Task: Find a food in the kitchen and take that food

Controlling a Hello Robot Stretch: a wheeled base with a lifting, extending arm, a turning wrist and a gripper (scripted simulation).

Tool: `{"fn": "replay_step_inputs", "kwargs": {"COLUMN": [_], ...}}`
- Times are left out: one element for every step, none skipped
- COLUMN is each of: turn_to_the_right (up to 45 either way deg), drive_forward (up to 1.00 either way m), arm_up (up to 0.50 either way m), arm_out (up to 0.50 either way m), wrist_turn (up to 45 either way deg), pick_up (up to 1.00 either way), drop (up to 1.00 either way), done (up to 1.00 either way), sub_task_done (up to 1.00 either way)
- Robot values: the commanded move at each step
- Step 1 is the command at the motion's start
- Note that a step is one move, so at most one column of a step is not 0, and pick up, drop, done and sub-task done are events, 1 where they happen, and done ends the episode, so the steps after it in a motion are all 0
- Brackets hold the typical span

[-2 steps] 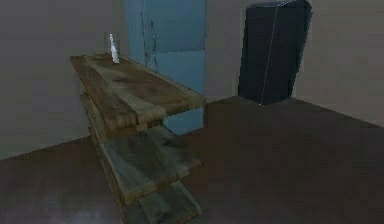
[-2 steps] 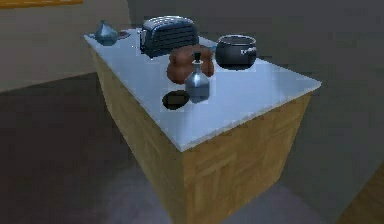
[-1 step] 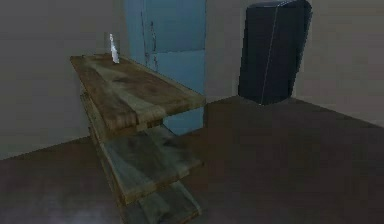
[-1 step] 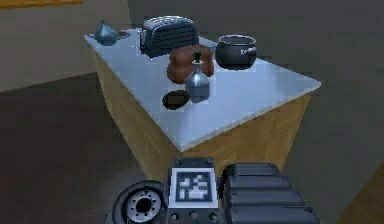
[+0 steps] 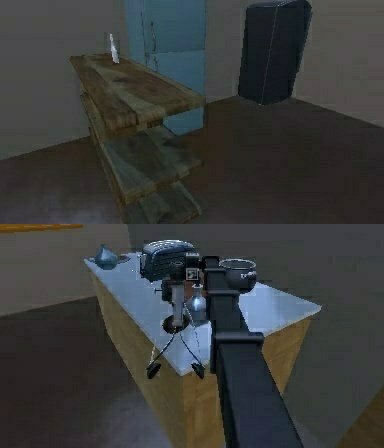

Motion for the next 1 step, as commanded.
{"fn": "replay_step_inputs", "kwargs": {"turn_to_the_right": [0.0], "drive_forward": [0.00], "arm_up": [0.00], "arm_out": [0.00], "wrist_turn": [45.0], "pick_up": [0.00], "drop": [0.00], "done": [0.00], "sub_task_done": [0.00]}}
